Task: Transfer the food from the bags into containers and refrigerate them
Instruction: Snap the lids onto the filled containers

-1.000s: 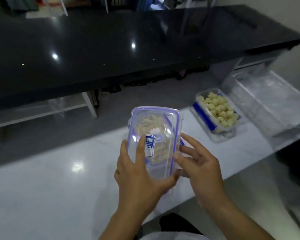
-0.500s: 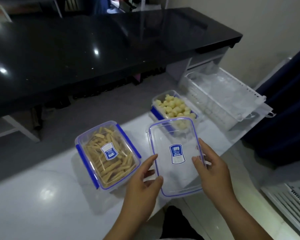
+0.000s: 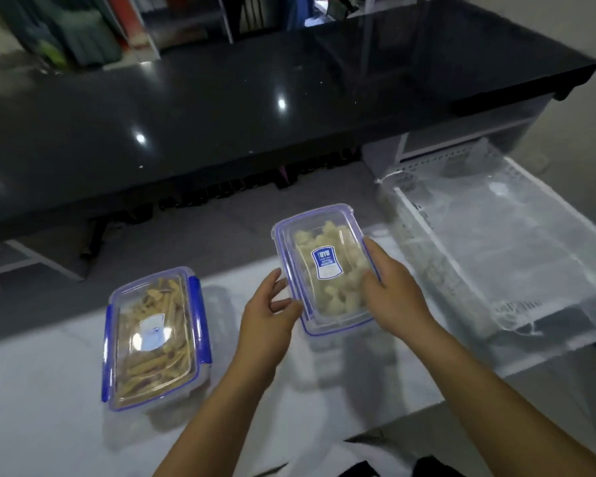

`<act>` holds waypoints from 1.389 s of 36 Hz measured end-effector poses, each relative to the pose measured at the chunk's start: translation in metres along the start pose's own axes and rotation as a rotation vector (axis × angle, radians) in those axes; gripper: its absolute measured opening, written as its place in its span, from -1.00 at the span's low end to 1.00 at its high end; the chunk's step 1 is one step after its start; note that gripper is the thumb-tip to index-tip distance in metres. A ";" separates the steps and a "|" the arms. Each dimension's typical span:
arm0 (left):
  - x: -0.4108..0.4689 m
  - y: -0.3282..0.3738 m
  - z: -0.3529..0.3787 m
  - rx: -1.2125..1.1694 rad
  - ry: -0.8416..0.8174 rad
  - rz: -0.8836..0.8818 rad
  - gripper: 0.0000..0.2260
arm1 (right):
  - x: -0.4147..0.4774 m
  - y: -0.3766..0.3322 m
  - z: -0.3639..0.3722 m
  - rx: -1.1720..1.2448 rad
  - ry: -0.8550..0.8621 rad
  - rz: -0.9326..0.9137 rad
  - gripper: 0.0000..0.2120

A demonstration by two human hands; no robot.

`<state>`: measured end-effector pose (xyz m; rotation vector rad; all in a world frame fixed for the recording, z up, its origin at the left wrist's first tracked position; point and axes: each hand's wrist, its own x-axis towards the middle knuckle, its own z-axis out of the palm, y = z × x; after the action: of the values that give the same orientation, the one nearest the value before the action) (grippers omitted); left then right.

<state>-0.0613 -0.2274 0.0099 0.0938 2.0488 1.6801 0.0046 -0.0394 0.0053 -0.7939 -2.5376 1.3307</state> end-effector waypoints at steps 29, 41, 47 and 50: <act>0.057 0.015 0.034 -0.140 0.048 -0.250 -0.70 | 0.076 0.026 -0.021 0.346 -0.161 0.329 -0.88; 0.044 0.055 0.021 -0.113 0.008 -0.208 -0.72 | 0.056 -0.011 -0.037 0.571 -0.116 0.273 -0.79; 0.014 0.041 0.015 -0.135 0.035 -0.194 -0.70 | 0.025 0.009 -0.031 0.532 -0.130 0.259 -0.70; 0.023 0.023 0.019 -0.137 0.102 -0.239 -0.69 | 0.033 0.013 -0.018 0.544 -0.180 0.365 -0.83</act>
<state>-0.0797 -0.1960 0.0214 -0.2768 1.9228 1.6972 -0.0113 -0.0034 0.0019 -1.0753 -2.0249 2.1609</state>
